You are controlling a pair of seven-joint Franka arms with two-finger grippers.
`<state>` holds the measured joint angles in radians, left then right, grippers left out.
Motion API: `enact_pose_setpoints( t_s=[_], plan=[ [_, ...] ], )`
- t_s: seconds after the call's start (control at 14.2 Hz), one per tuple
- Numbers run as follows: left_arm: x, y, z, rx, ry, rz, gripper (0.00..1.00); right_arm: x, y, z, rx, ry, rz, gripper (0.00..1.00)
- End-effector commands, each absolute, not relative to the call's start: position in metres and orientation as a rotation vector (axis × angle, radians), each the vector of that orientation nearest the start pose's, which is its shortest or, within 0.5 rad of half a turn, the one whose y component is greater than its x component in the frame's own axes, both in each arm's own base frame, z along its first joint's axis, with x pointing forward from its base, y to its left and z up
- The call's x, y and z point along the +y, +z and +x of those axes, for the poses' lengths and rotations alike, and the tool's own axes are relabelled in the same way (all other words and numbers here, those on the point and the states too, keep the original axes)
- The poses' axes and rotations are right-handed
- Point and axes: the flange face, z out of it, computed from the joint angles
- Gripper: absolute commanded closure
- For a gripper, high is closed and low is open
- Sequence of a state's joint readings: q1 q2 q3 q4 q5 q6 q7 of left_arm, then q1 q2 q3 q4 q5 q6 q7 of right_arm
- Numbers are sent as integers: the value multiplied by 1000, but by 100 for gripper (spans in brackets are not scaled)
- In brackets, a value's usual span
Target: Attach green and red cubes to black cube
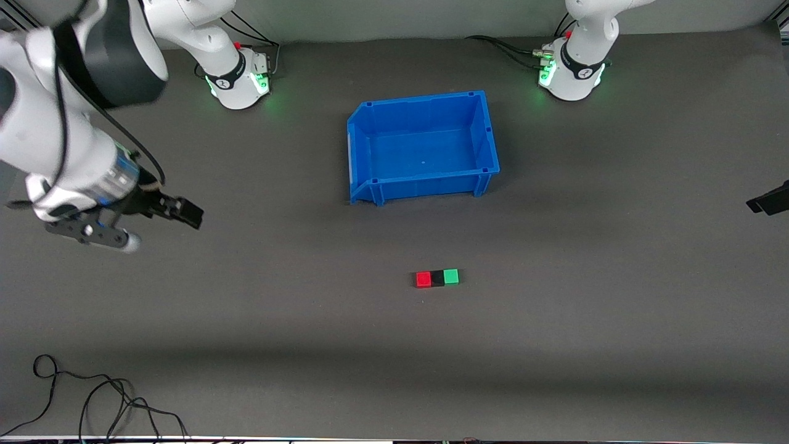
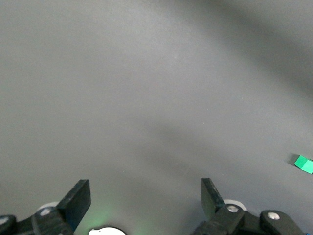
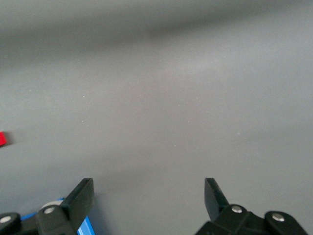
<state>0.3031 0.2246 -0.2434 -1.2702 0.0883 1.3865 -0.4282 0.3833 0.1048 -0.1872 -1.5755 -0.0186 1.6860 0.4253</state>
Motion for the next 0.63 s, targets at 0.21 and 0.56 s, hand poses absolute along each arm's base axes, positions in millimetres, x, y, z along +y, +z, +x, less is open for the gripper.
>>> enact_pose_setpoints(
  t_s=[0.21,0.56],
  plan=[
    [62,628,597,-748,144,-3041,0,66,599,556,224,24,-3159,0],
    [50,626,598,-592,169,-3056,0,50,617,551,205,13,-3122,0]
  ],
)
